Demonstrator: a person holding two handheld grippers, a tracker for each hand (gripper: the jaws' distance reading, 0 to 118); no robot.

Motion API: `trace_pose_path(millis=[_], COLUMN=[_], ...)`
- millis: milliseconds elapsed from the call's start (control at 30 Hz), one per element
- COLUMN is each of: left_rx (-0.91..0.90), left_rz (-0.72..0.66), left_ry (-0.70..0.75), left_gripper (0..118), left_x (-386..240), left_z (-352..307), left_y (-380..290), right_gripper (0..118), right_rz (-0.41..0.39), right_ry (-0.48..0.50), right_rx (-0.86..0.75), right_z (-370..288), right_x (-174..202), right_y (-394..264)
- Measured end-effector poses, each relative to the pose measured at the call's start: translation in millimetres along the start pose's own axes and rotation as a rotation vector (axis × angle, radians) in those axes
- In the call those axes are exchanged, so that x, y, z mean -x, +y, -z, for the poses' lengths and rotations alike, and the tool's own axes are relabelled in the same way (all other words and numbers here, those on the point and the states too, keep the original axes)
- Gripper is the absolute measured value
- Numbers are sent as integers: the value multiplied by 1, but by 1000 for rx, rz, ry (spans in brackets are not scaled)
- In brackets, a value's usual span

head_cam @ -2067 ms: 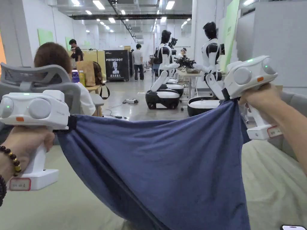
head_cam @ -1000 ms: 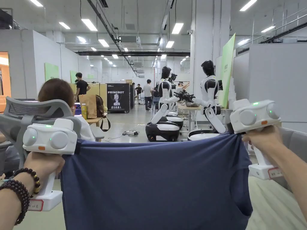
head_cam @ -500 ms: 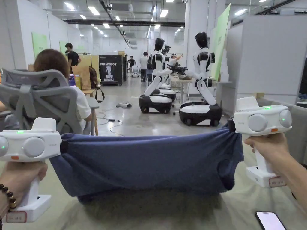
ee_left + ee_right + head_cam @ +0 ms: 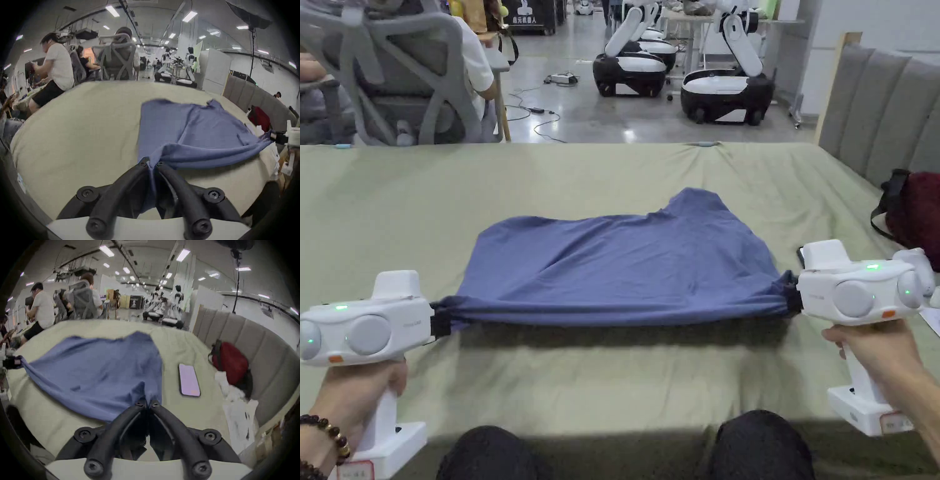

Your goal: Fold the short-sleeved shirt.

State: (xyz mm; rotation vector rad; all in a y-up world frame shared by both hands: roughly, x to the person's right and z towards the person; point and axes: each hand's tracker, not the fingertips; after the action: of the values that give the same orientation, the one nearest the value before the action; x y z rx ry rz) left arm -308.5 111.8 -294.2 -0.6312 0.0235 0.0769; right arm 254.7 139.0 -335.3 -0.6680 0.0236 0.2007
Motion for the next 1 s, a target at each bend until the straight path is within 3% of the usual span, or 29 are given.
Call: trace_pose_path(millis=[367, 400, 433, 467, 500, 533, 567, 600, 667, 767, 800, 867, 900, 933, 1000], left_rx=[40, 40, 37, 35, 39, 44, 40, 23, -50, -73, -86, -113, -123, -121, -116], left_rz=[-53, -55, -57, -56, -46, -34, -28, -22, -42, -81, -98, -96, -89, -81, -66], left_ry=[0, -1, -3, 3, 20, 35, 50, 65, 56, 56, 52, 42, 53, 55, 54], left_gripper=[2, 3, 12, 26, 48, 83, 106, 118, 114, 89, 89, 12, 0, 0, 0], left_x=[3, 2, 3, 2, 2, 2, 3, 4, 7, 12, 12, 14, 13, 14, 15], left_z=[22, 22, 20, 18, 16, 13, 8, 2, -13, -34, -40, -45, -47, -48, -46], left_y=[-33, -33, -33, -32, -29, -26, -24, -21, -14, -5, -3, -4, -4, -4, -7], right_gripper=[1, 2, 4, 12, 34, 83, 111, 118, 113, 105, 105, 55, 18, 0, 0], right_rz=[35, 30, 27, 20, 7, -9, -10, 3, 44, 71, 74, 68, 68, 71, 72], right_ry=[10, 8, 6, 7, 9, -5, -27, -22, 8, -5, -11, -17, -21, -31, -1], right_rx=[127, 127, 129, 127, 115, 81, 66, 59, -14, -10, -18, -40, -38, -40, -17], right_z=[46, 47, 47, 42, 40, 36, 33, 25, 13, 0, -3, -9, -8, -5, -4], right_x=[2, 3, 3, 5, 4, 4, 4, 2, 0, -1, 0, 0, 1, 4, 1], right_y=[-53, -51, -49, -48, -46, -44, -41, -40, -33, -26, -26, -28, -30, -31, -31])
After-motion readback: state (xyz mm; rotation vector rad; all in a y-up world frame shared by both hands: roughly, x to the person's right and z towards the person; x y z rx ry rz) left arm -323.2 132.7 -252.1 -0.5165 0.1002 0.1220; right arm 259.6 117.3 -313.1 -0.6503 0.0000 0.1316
